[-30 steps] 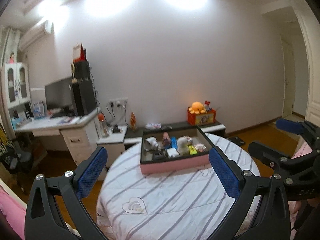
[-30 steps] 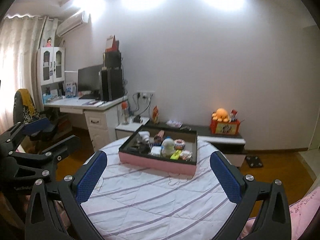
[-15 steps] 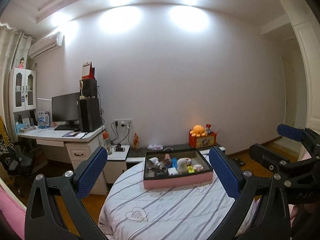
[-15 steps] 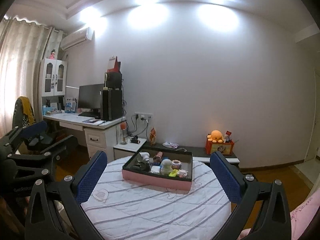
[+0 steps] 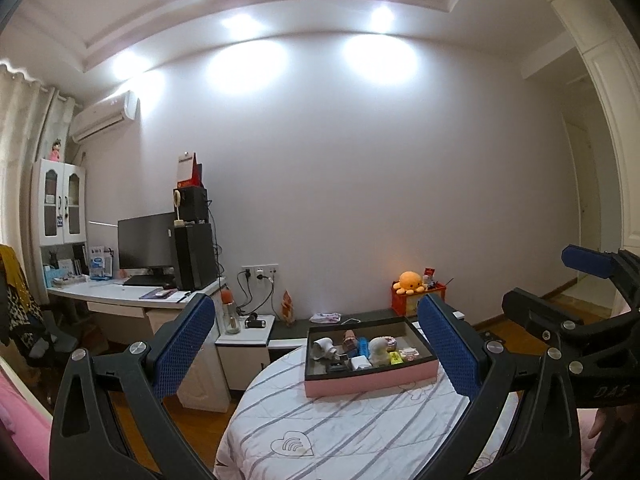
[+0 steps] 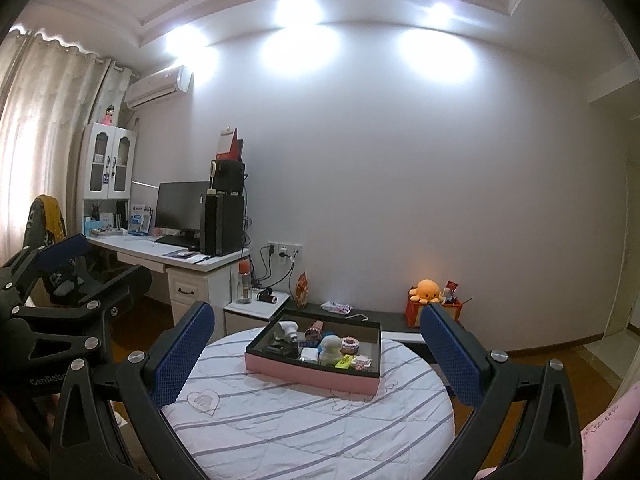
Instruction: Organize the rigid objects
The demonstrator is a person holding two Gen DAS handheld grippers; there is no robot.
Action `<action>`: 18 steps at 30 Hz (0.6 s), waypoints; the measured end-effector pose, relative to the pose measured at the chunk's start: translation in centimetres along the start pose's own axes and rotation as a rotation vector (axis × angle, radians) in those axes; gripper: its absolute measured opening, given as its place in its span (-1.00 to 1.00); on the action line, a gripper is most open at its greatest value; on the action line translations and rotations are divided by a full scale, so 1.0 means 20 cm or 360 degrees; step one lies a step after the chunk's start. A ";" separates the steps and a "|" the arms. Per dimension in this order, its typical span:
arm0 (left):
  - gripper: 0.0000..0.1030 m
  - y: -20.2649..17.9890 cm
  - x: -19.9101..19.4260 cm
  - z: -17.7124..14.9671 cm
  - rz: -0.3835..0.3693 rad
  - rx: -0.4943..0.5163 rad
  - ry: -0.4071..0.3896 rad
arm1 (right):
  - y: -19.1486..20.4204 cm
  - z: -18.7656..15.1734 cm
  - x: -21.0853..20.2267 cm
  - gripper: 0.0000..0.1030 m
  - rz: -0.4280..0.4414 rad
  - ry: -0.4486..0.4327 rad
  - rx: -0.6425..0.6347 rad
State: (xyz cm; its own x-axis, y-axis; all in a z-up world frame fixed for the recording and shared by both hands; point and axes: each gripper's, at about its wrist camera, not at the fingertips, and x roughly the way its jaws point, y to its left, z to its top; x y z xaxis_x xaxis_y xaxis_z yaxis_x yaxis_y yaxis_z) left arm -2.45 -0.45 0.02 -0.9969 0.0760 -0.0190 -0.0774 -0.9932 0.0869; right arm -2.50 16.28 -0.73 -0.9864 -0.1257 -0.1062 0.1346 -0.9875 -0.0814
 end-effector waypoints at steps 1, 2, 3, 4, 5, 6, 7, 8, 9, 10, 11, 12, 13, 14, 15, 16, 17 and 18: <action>0.99 0.00 0.00 0.00 0.0000 -0.0004 0.0006 | 0.00 0.00 0.00 1.00 -0.0001 -0.0007 0.0002; 0.99 0.00 0.00 0.00 0.0000 -0.0007 0.0013 | 0.01 0.00 -0.01 1.00 0.0001 -0.0007 0.0002; 0.99 0.01 0.01 0.00 0.0003 -0.0010 0.0017 | 0.01 0.00 0.00 1.00 0.0000 -0.0006 0.0001; 0.99 0.01 0.00 0.00 0.0006 -0.0012 0.0016 | 0.01 0.00 0.00 1.00 -0.0001 -0.0004 -0.0001; 0.99 0.01 0.00 0.00 0.0008 -0.0017 0.0016 | 0.01 0.00 0.00 1.00 -0.0001 -0.0005 -0.0005; 0.99 0.01 0.00 0.00 0.0009 -0.0021 0.0014 | 0.01 0.00 -0.01 1.00 -0.0003 -0.0012 -0.0009; 0.99 0.02 -0.01 0.00 0.0010 -0.0028 0.0006 | 0.02 0.01 -0.01 1.00 -0.0004 -0.0021 -0.0012; 0.99 0.02 -0.01 0.00 0.0012 -0.0032 0.0002 | 0.02 0.01 -0.01 1.00 -0.0003 -0.0024 -0.0014; 0.99 0.03 -0.01 0.00 0.0017 -0.0035 -0.0004 | 0.02 0.01 -0.01 1.00 -0.0002 -0.0027 -0.0013; 0.99 0.03 -0.02 0.00 0.0021 -0.0043 -0.0018 | 0.02 0.01 -0.01 1.00 0.0000 -0.0030 -0.0012; 0.99 0.03 -0.02 0.00 0.0023 -0.0046 -0.0023 | 0.02 0.01 -0.01 1.00 0.0000 -0.0032 -0.0011; 0.99 0.04 -0.02 0.00 0.0024 -0.0049 -0.0026 | 0.02 0.01 -0.01 1.00 -0.0002 -0.0035 -0.0013; 0.99 0.04 -0.01 0.00 0.0026 -0.0055 -0.0029 | 0.03 0.01 -0.01 1.00 -0.0004 -0.0039 -0.0016; 0.99 0.05 -0.01 -0.01 0.0026 -0.0062 -0.0022 | 0.03 0.01 -0.01 1.00 -0.0007 -0.0040 -0.0017; 0.99 0.05 0.00 -0.01 0.0026 -0.0065 -0.0016 | 0.03 0.01 0.00 1.00 -0.0007 -0.0037 -0.0017; 0.99 0.05 0.00 -0.01 0.0026 -0.0069 -0.0014 | 0.03 0.01 0.00 1.00 -0.0005 -0.0035 -0.0016; 0.99 0.05 0.00 -0.01 0.0027 -0.0069 -0.0007 | 0.03 0.01 0.00 1.00 -0.0002 -0.0034 -0.0015; 0.99 0.06 0.01 -0.01 0.0031 -0.0066 -0.0004 | 0.03 0.01 0.01 1.00 0.0001 -0.0030 -0.0014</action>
State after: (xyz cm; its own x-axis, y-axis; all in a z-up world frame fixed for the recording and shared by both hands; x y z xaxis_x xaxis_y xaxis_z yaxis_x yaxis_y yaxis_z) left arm -2.71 -1.57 -0.17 -0.9983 0.0567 -0.0150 -0.0574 -0.9973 0.0458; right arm -2.65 15.57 -0.71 -0.9878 -0.1283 -0.0878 0.1361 -0.9866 -0.0904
